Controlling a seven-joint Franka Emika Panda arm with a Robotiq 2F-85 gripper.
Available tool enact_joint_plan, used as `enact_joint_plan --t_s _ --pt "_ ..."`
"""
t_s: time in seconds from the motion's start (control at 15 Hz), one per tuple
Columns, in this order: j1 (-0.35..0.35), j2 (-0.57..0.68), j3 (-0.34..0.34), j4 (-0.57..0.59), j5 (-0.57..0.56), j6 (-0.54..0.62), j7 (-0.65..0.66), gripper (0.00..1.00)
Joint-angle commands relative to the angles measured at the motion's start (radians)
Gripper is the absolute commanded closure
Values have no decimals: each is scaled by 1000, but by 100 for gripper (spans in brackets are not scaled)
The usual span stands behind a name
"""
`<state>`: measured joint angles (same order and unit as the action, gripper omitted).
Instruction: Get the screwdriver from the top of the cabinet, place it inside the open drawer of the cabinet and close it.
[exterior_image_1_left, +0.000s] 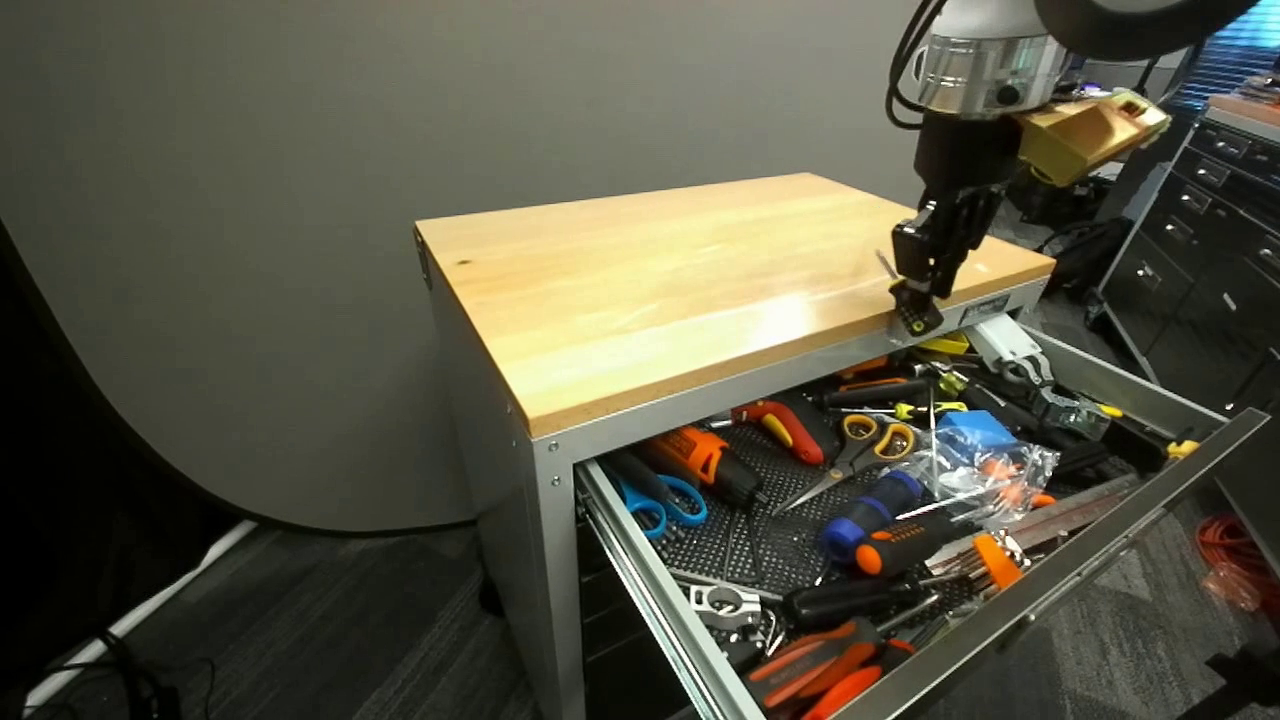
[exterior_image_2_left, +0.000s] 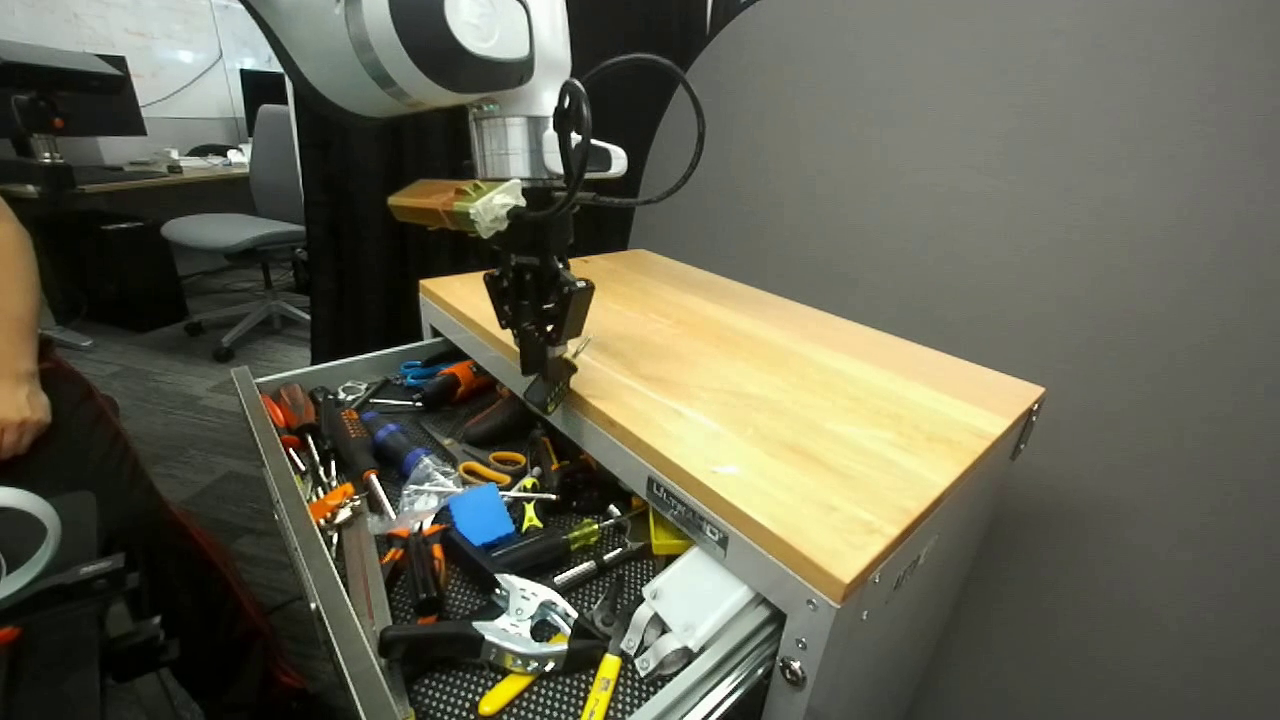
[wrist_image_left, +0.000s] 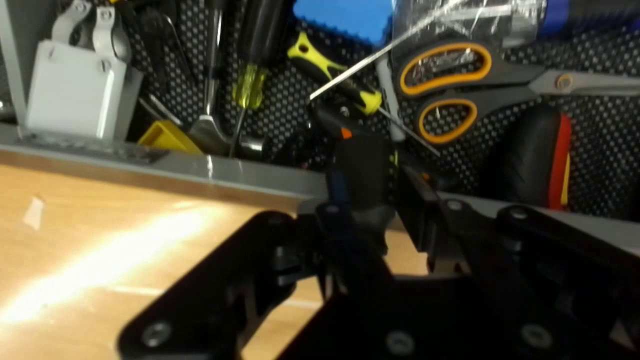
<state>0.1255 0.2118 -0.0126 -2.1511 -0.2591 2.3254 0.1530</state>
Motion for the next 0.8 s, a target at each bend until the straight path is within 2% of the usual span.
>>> enact_joint_plan --t_s 0.0,0.4,0.53,0.6,0.67,0.73 --pt "-23 -84 9 -139 2 -25 -13 82" --pt "-32 -101 19 -261 4 -7 -22 83" --pt "-44 -115 20 -287 11 17 -80 81" --pt "-53 -123 18 -296 21 21 -126 75" --pt "-68 -131 9 -306 28 28 -158 49" --pt "-85 -142 1 -317 43 30 -188 50"
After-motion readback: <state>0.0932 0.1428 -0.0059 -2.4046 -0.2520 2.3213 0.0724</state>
